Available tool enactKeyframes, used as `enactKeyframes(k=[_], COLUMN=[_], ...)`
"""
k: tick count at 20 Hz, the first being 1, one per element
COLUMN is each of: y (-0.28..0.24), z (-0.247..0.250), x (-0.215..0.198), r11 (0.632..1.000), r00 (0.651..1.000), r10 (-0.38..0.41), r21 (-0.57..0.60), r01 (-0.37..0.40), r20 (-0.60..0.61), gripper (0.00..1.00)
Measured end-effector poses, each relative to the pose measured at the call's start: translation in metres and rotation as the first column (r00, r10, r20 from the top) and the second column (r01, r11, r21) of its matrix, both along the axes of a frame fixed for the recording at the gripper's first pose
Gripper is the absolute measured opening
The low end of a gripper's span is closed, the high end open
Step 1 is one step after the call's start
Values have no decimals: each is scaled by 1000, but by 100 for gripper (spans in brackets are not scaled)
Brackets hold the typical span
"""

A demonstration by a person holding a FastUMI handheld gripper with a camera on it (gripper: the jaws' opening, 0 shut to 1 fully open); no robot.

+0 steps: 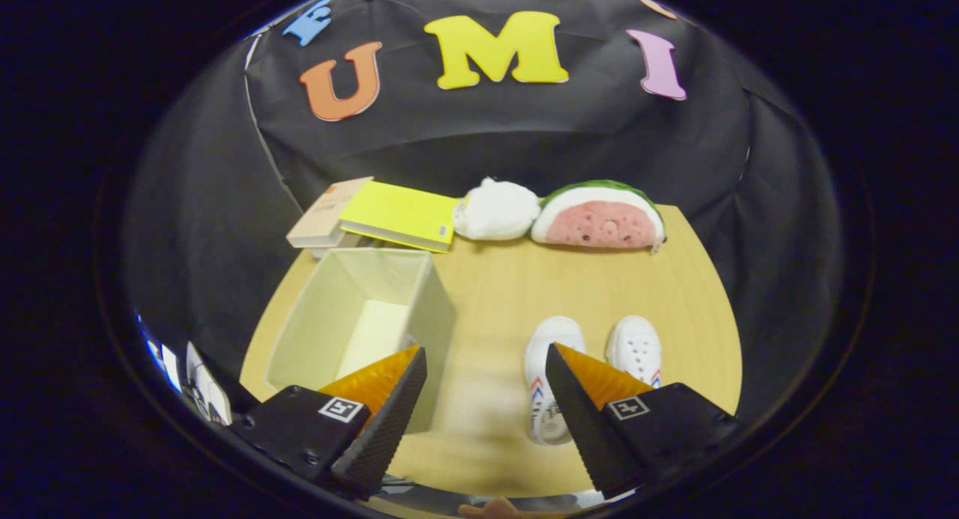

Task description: Open the storage box then place both shoes into the box .Put the left shoe in first, then the right shoe, with the right side of both shoes facing outward in a uniform manner.

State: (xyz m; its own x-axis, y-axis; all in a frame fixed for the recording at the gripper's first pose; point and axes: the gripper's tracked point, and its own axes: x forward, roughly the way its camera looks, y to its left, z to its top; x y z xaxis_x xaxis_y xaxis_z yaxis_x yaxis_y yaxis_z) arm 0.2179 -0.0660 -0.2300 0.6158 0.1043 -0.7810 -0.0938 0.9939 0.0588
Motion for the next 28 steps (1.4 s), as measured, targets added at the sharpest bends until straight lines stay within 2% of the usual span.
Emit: enactKeyframes(k=[3,5,9,12,14,18,23,25,26,27,28], y=[-47,-66,-89,-100,-108,-93,-93,-96,-97,-90,-84], z=[-34,-61,-101,-116,-121,-145,-166,-173,-178,-178,-178], x=[-1,-3,-7,4,14,12,18,20,20,22,21], r11=[999,999,992,989,990,998,996,990,986,988,988], r00=[992,978,945,938,939,914,906,889,870,870,856], r10=[-49,-50,10,22,4,43,25,58,78,94,127], r21=[13,-3,-112,-131,-134,-32,-64,-85,-90,-60,-16], r01=[51,50,-50,-72,-53,-61,-57,-109,-138,-141,-156], r20=[-114,-201,-328,-347,-344,-404,-422,-454,-487,-485,-502], gripper=[100,100,100,100,100,100,100,100,99,77,64])
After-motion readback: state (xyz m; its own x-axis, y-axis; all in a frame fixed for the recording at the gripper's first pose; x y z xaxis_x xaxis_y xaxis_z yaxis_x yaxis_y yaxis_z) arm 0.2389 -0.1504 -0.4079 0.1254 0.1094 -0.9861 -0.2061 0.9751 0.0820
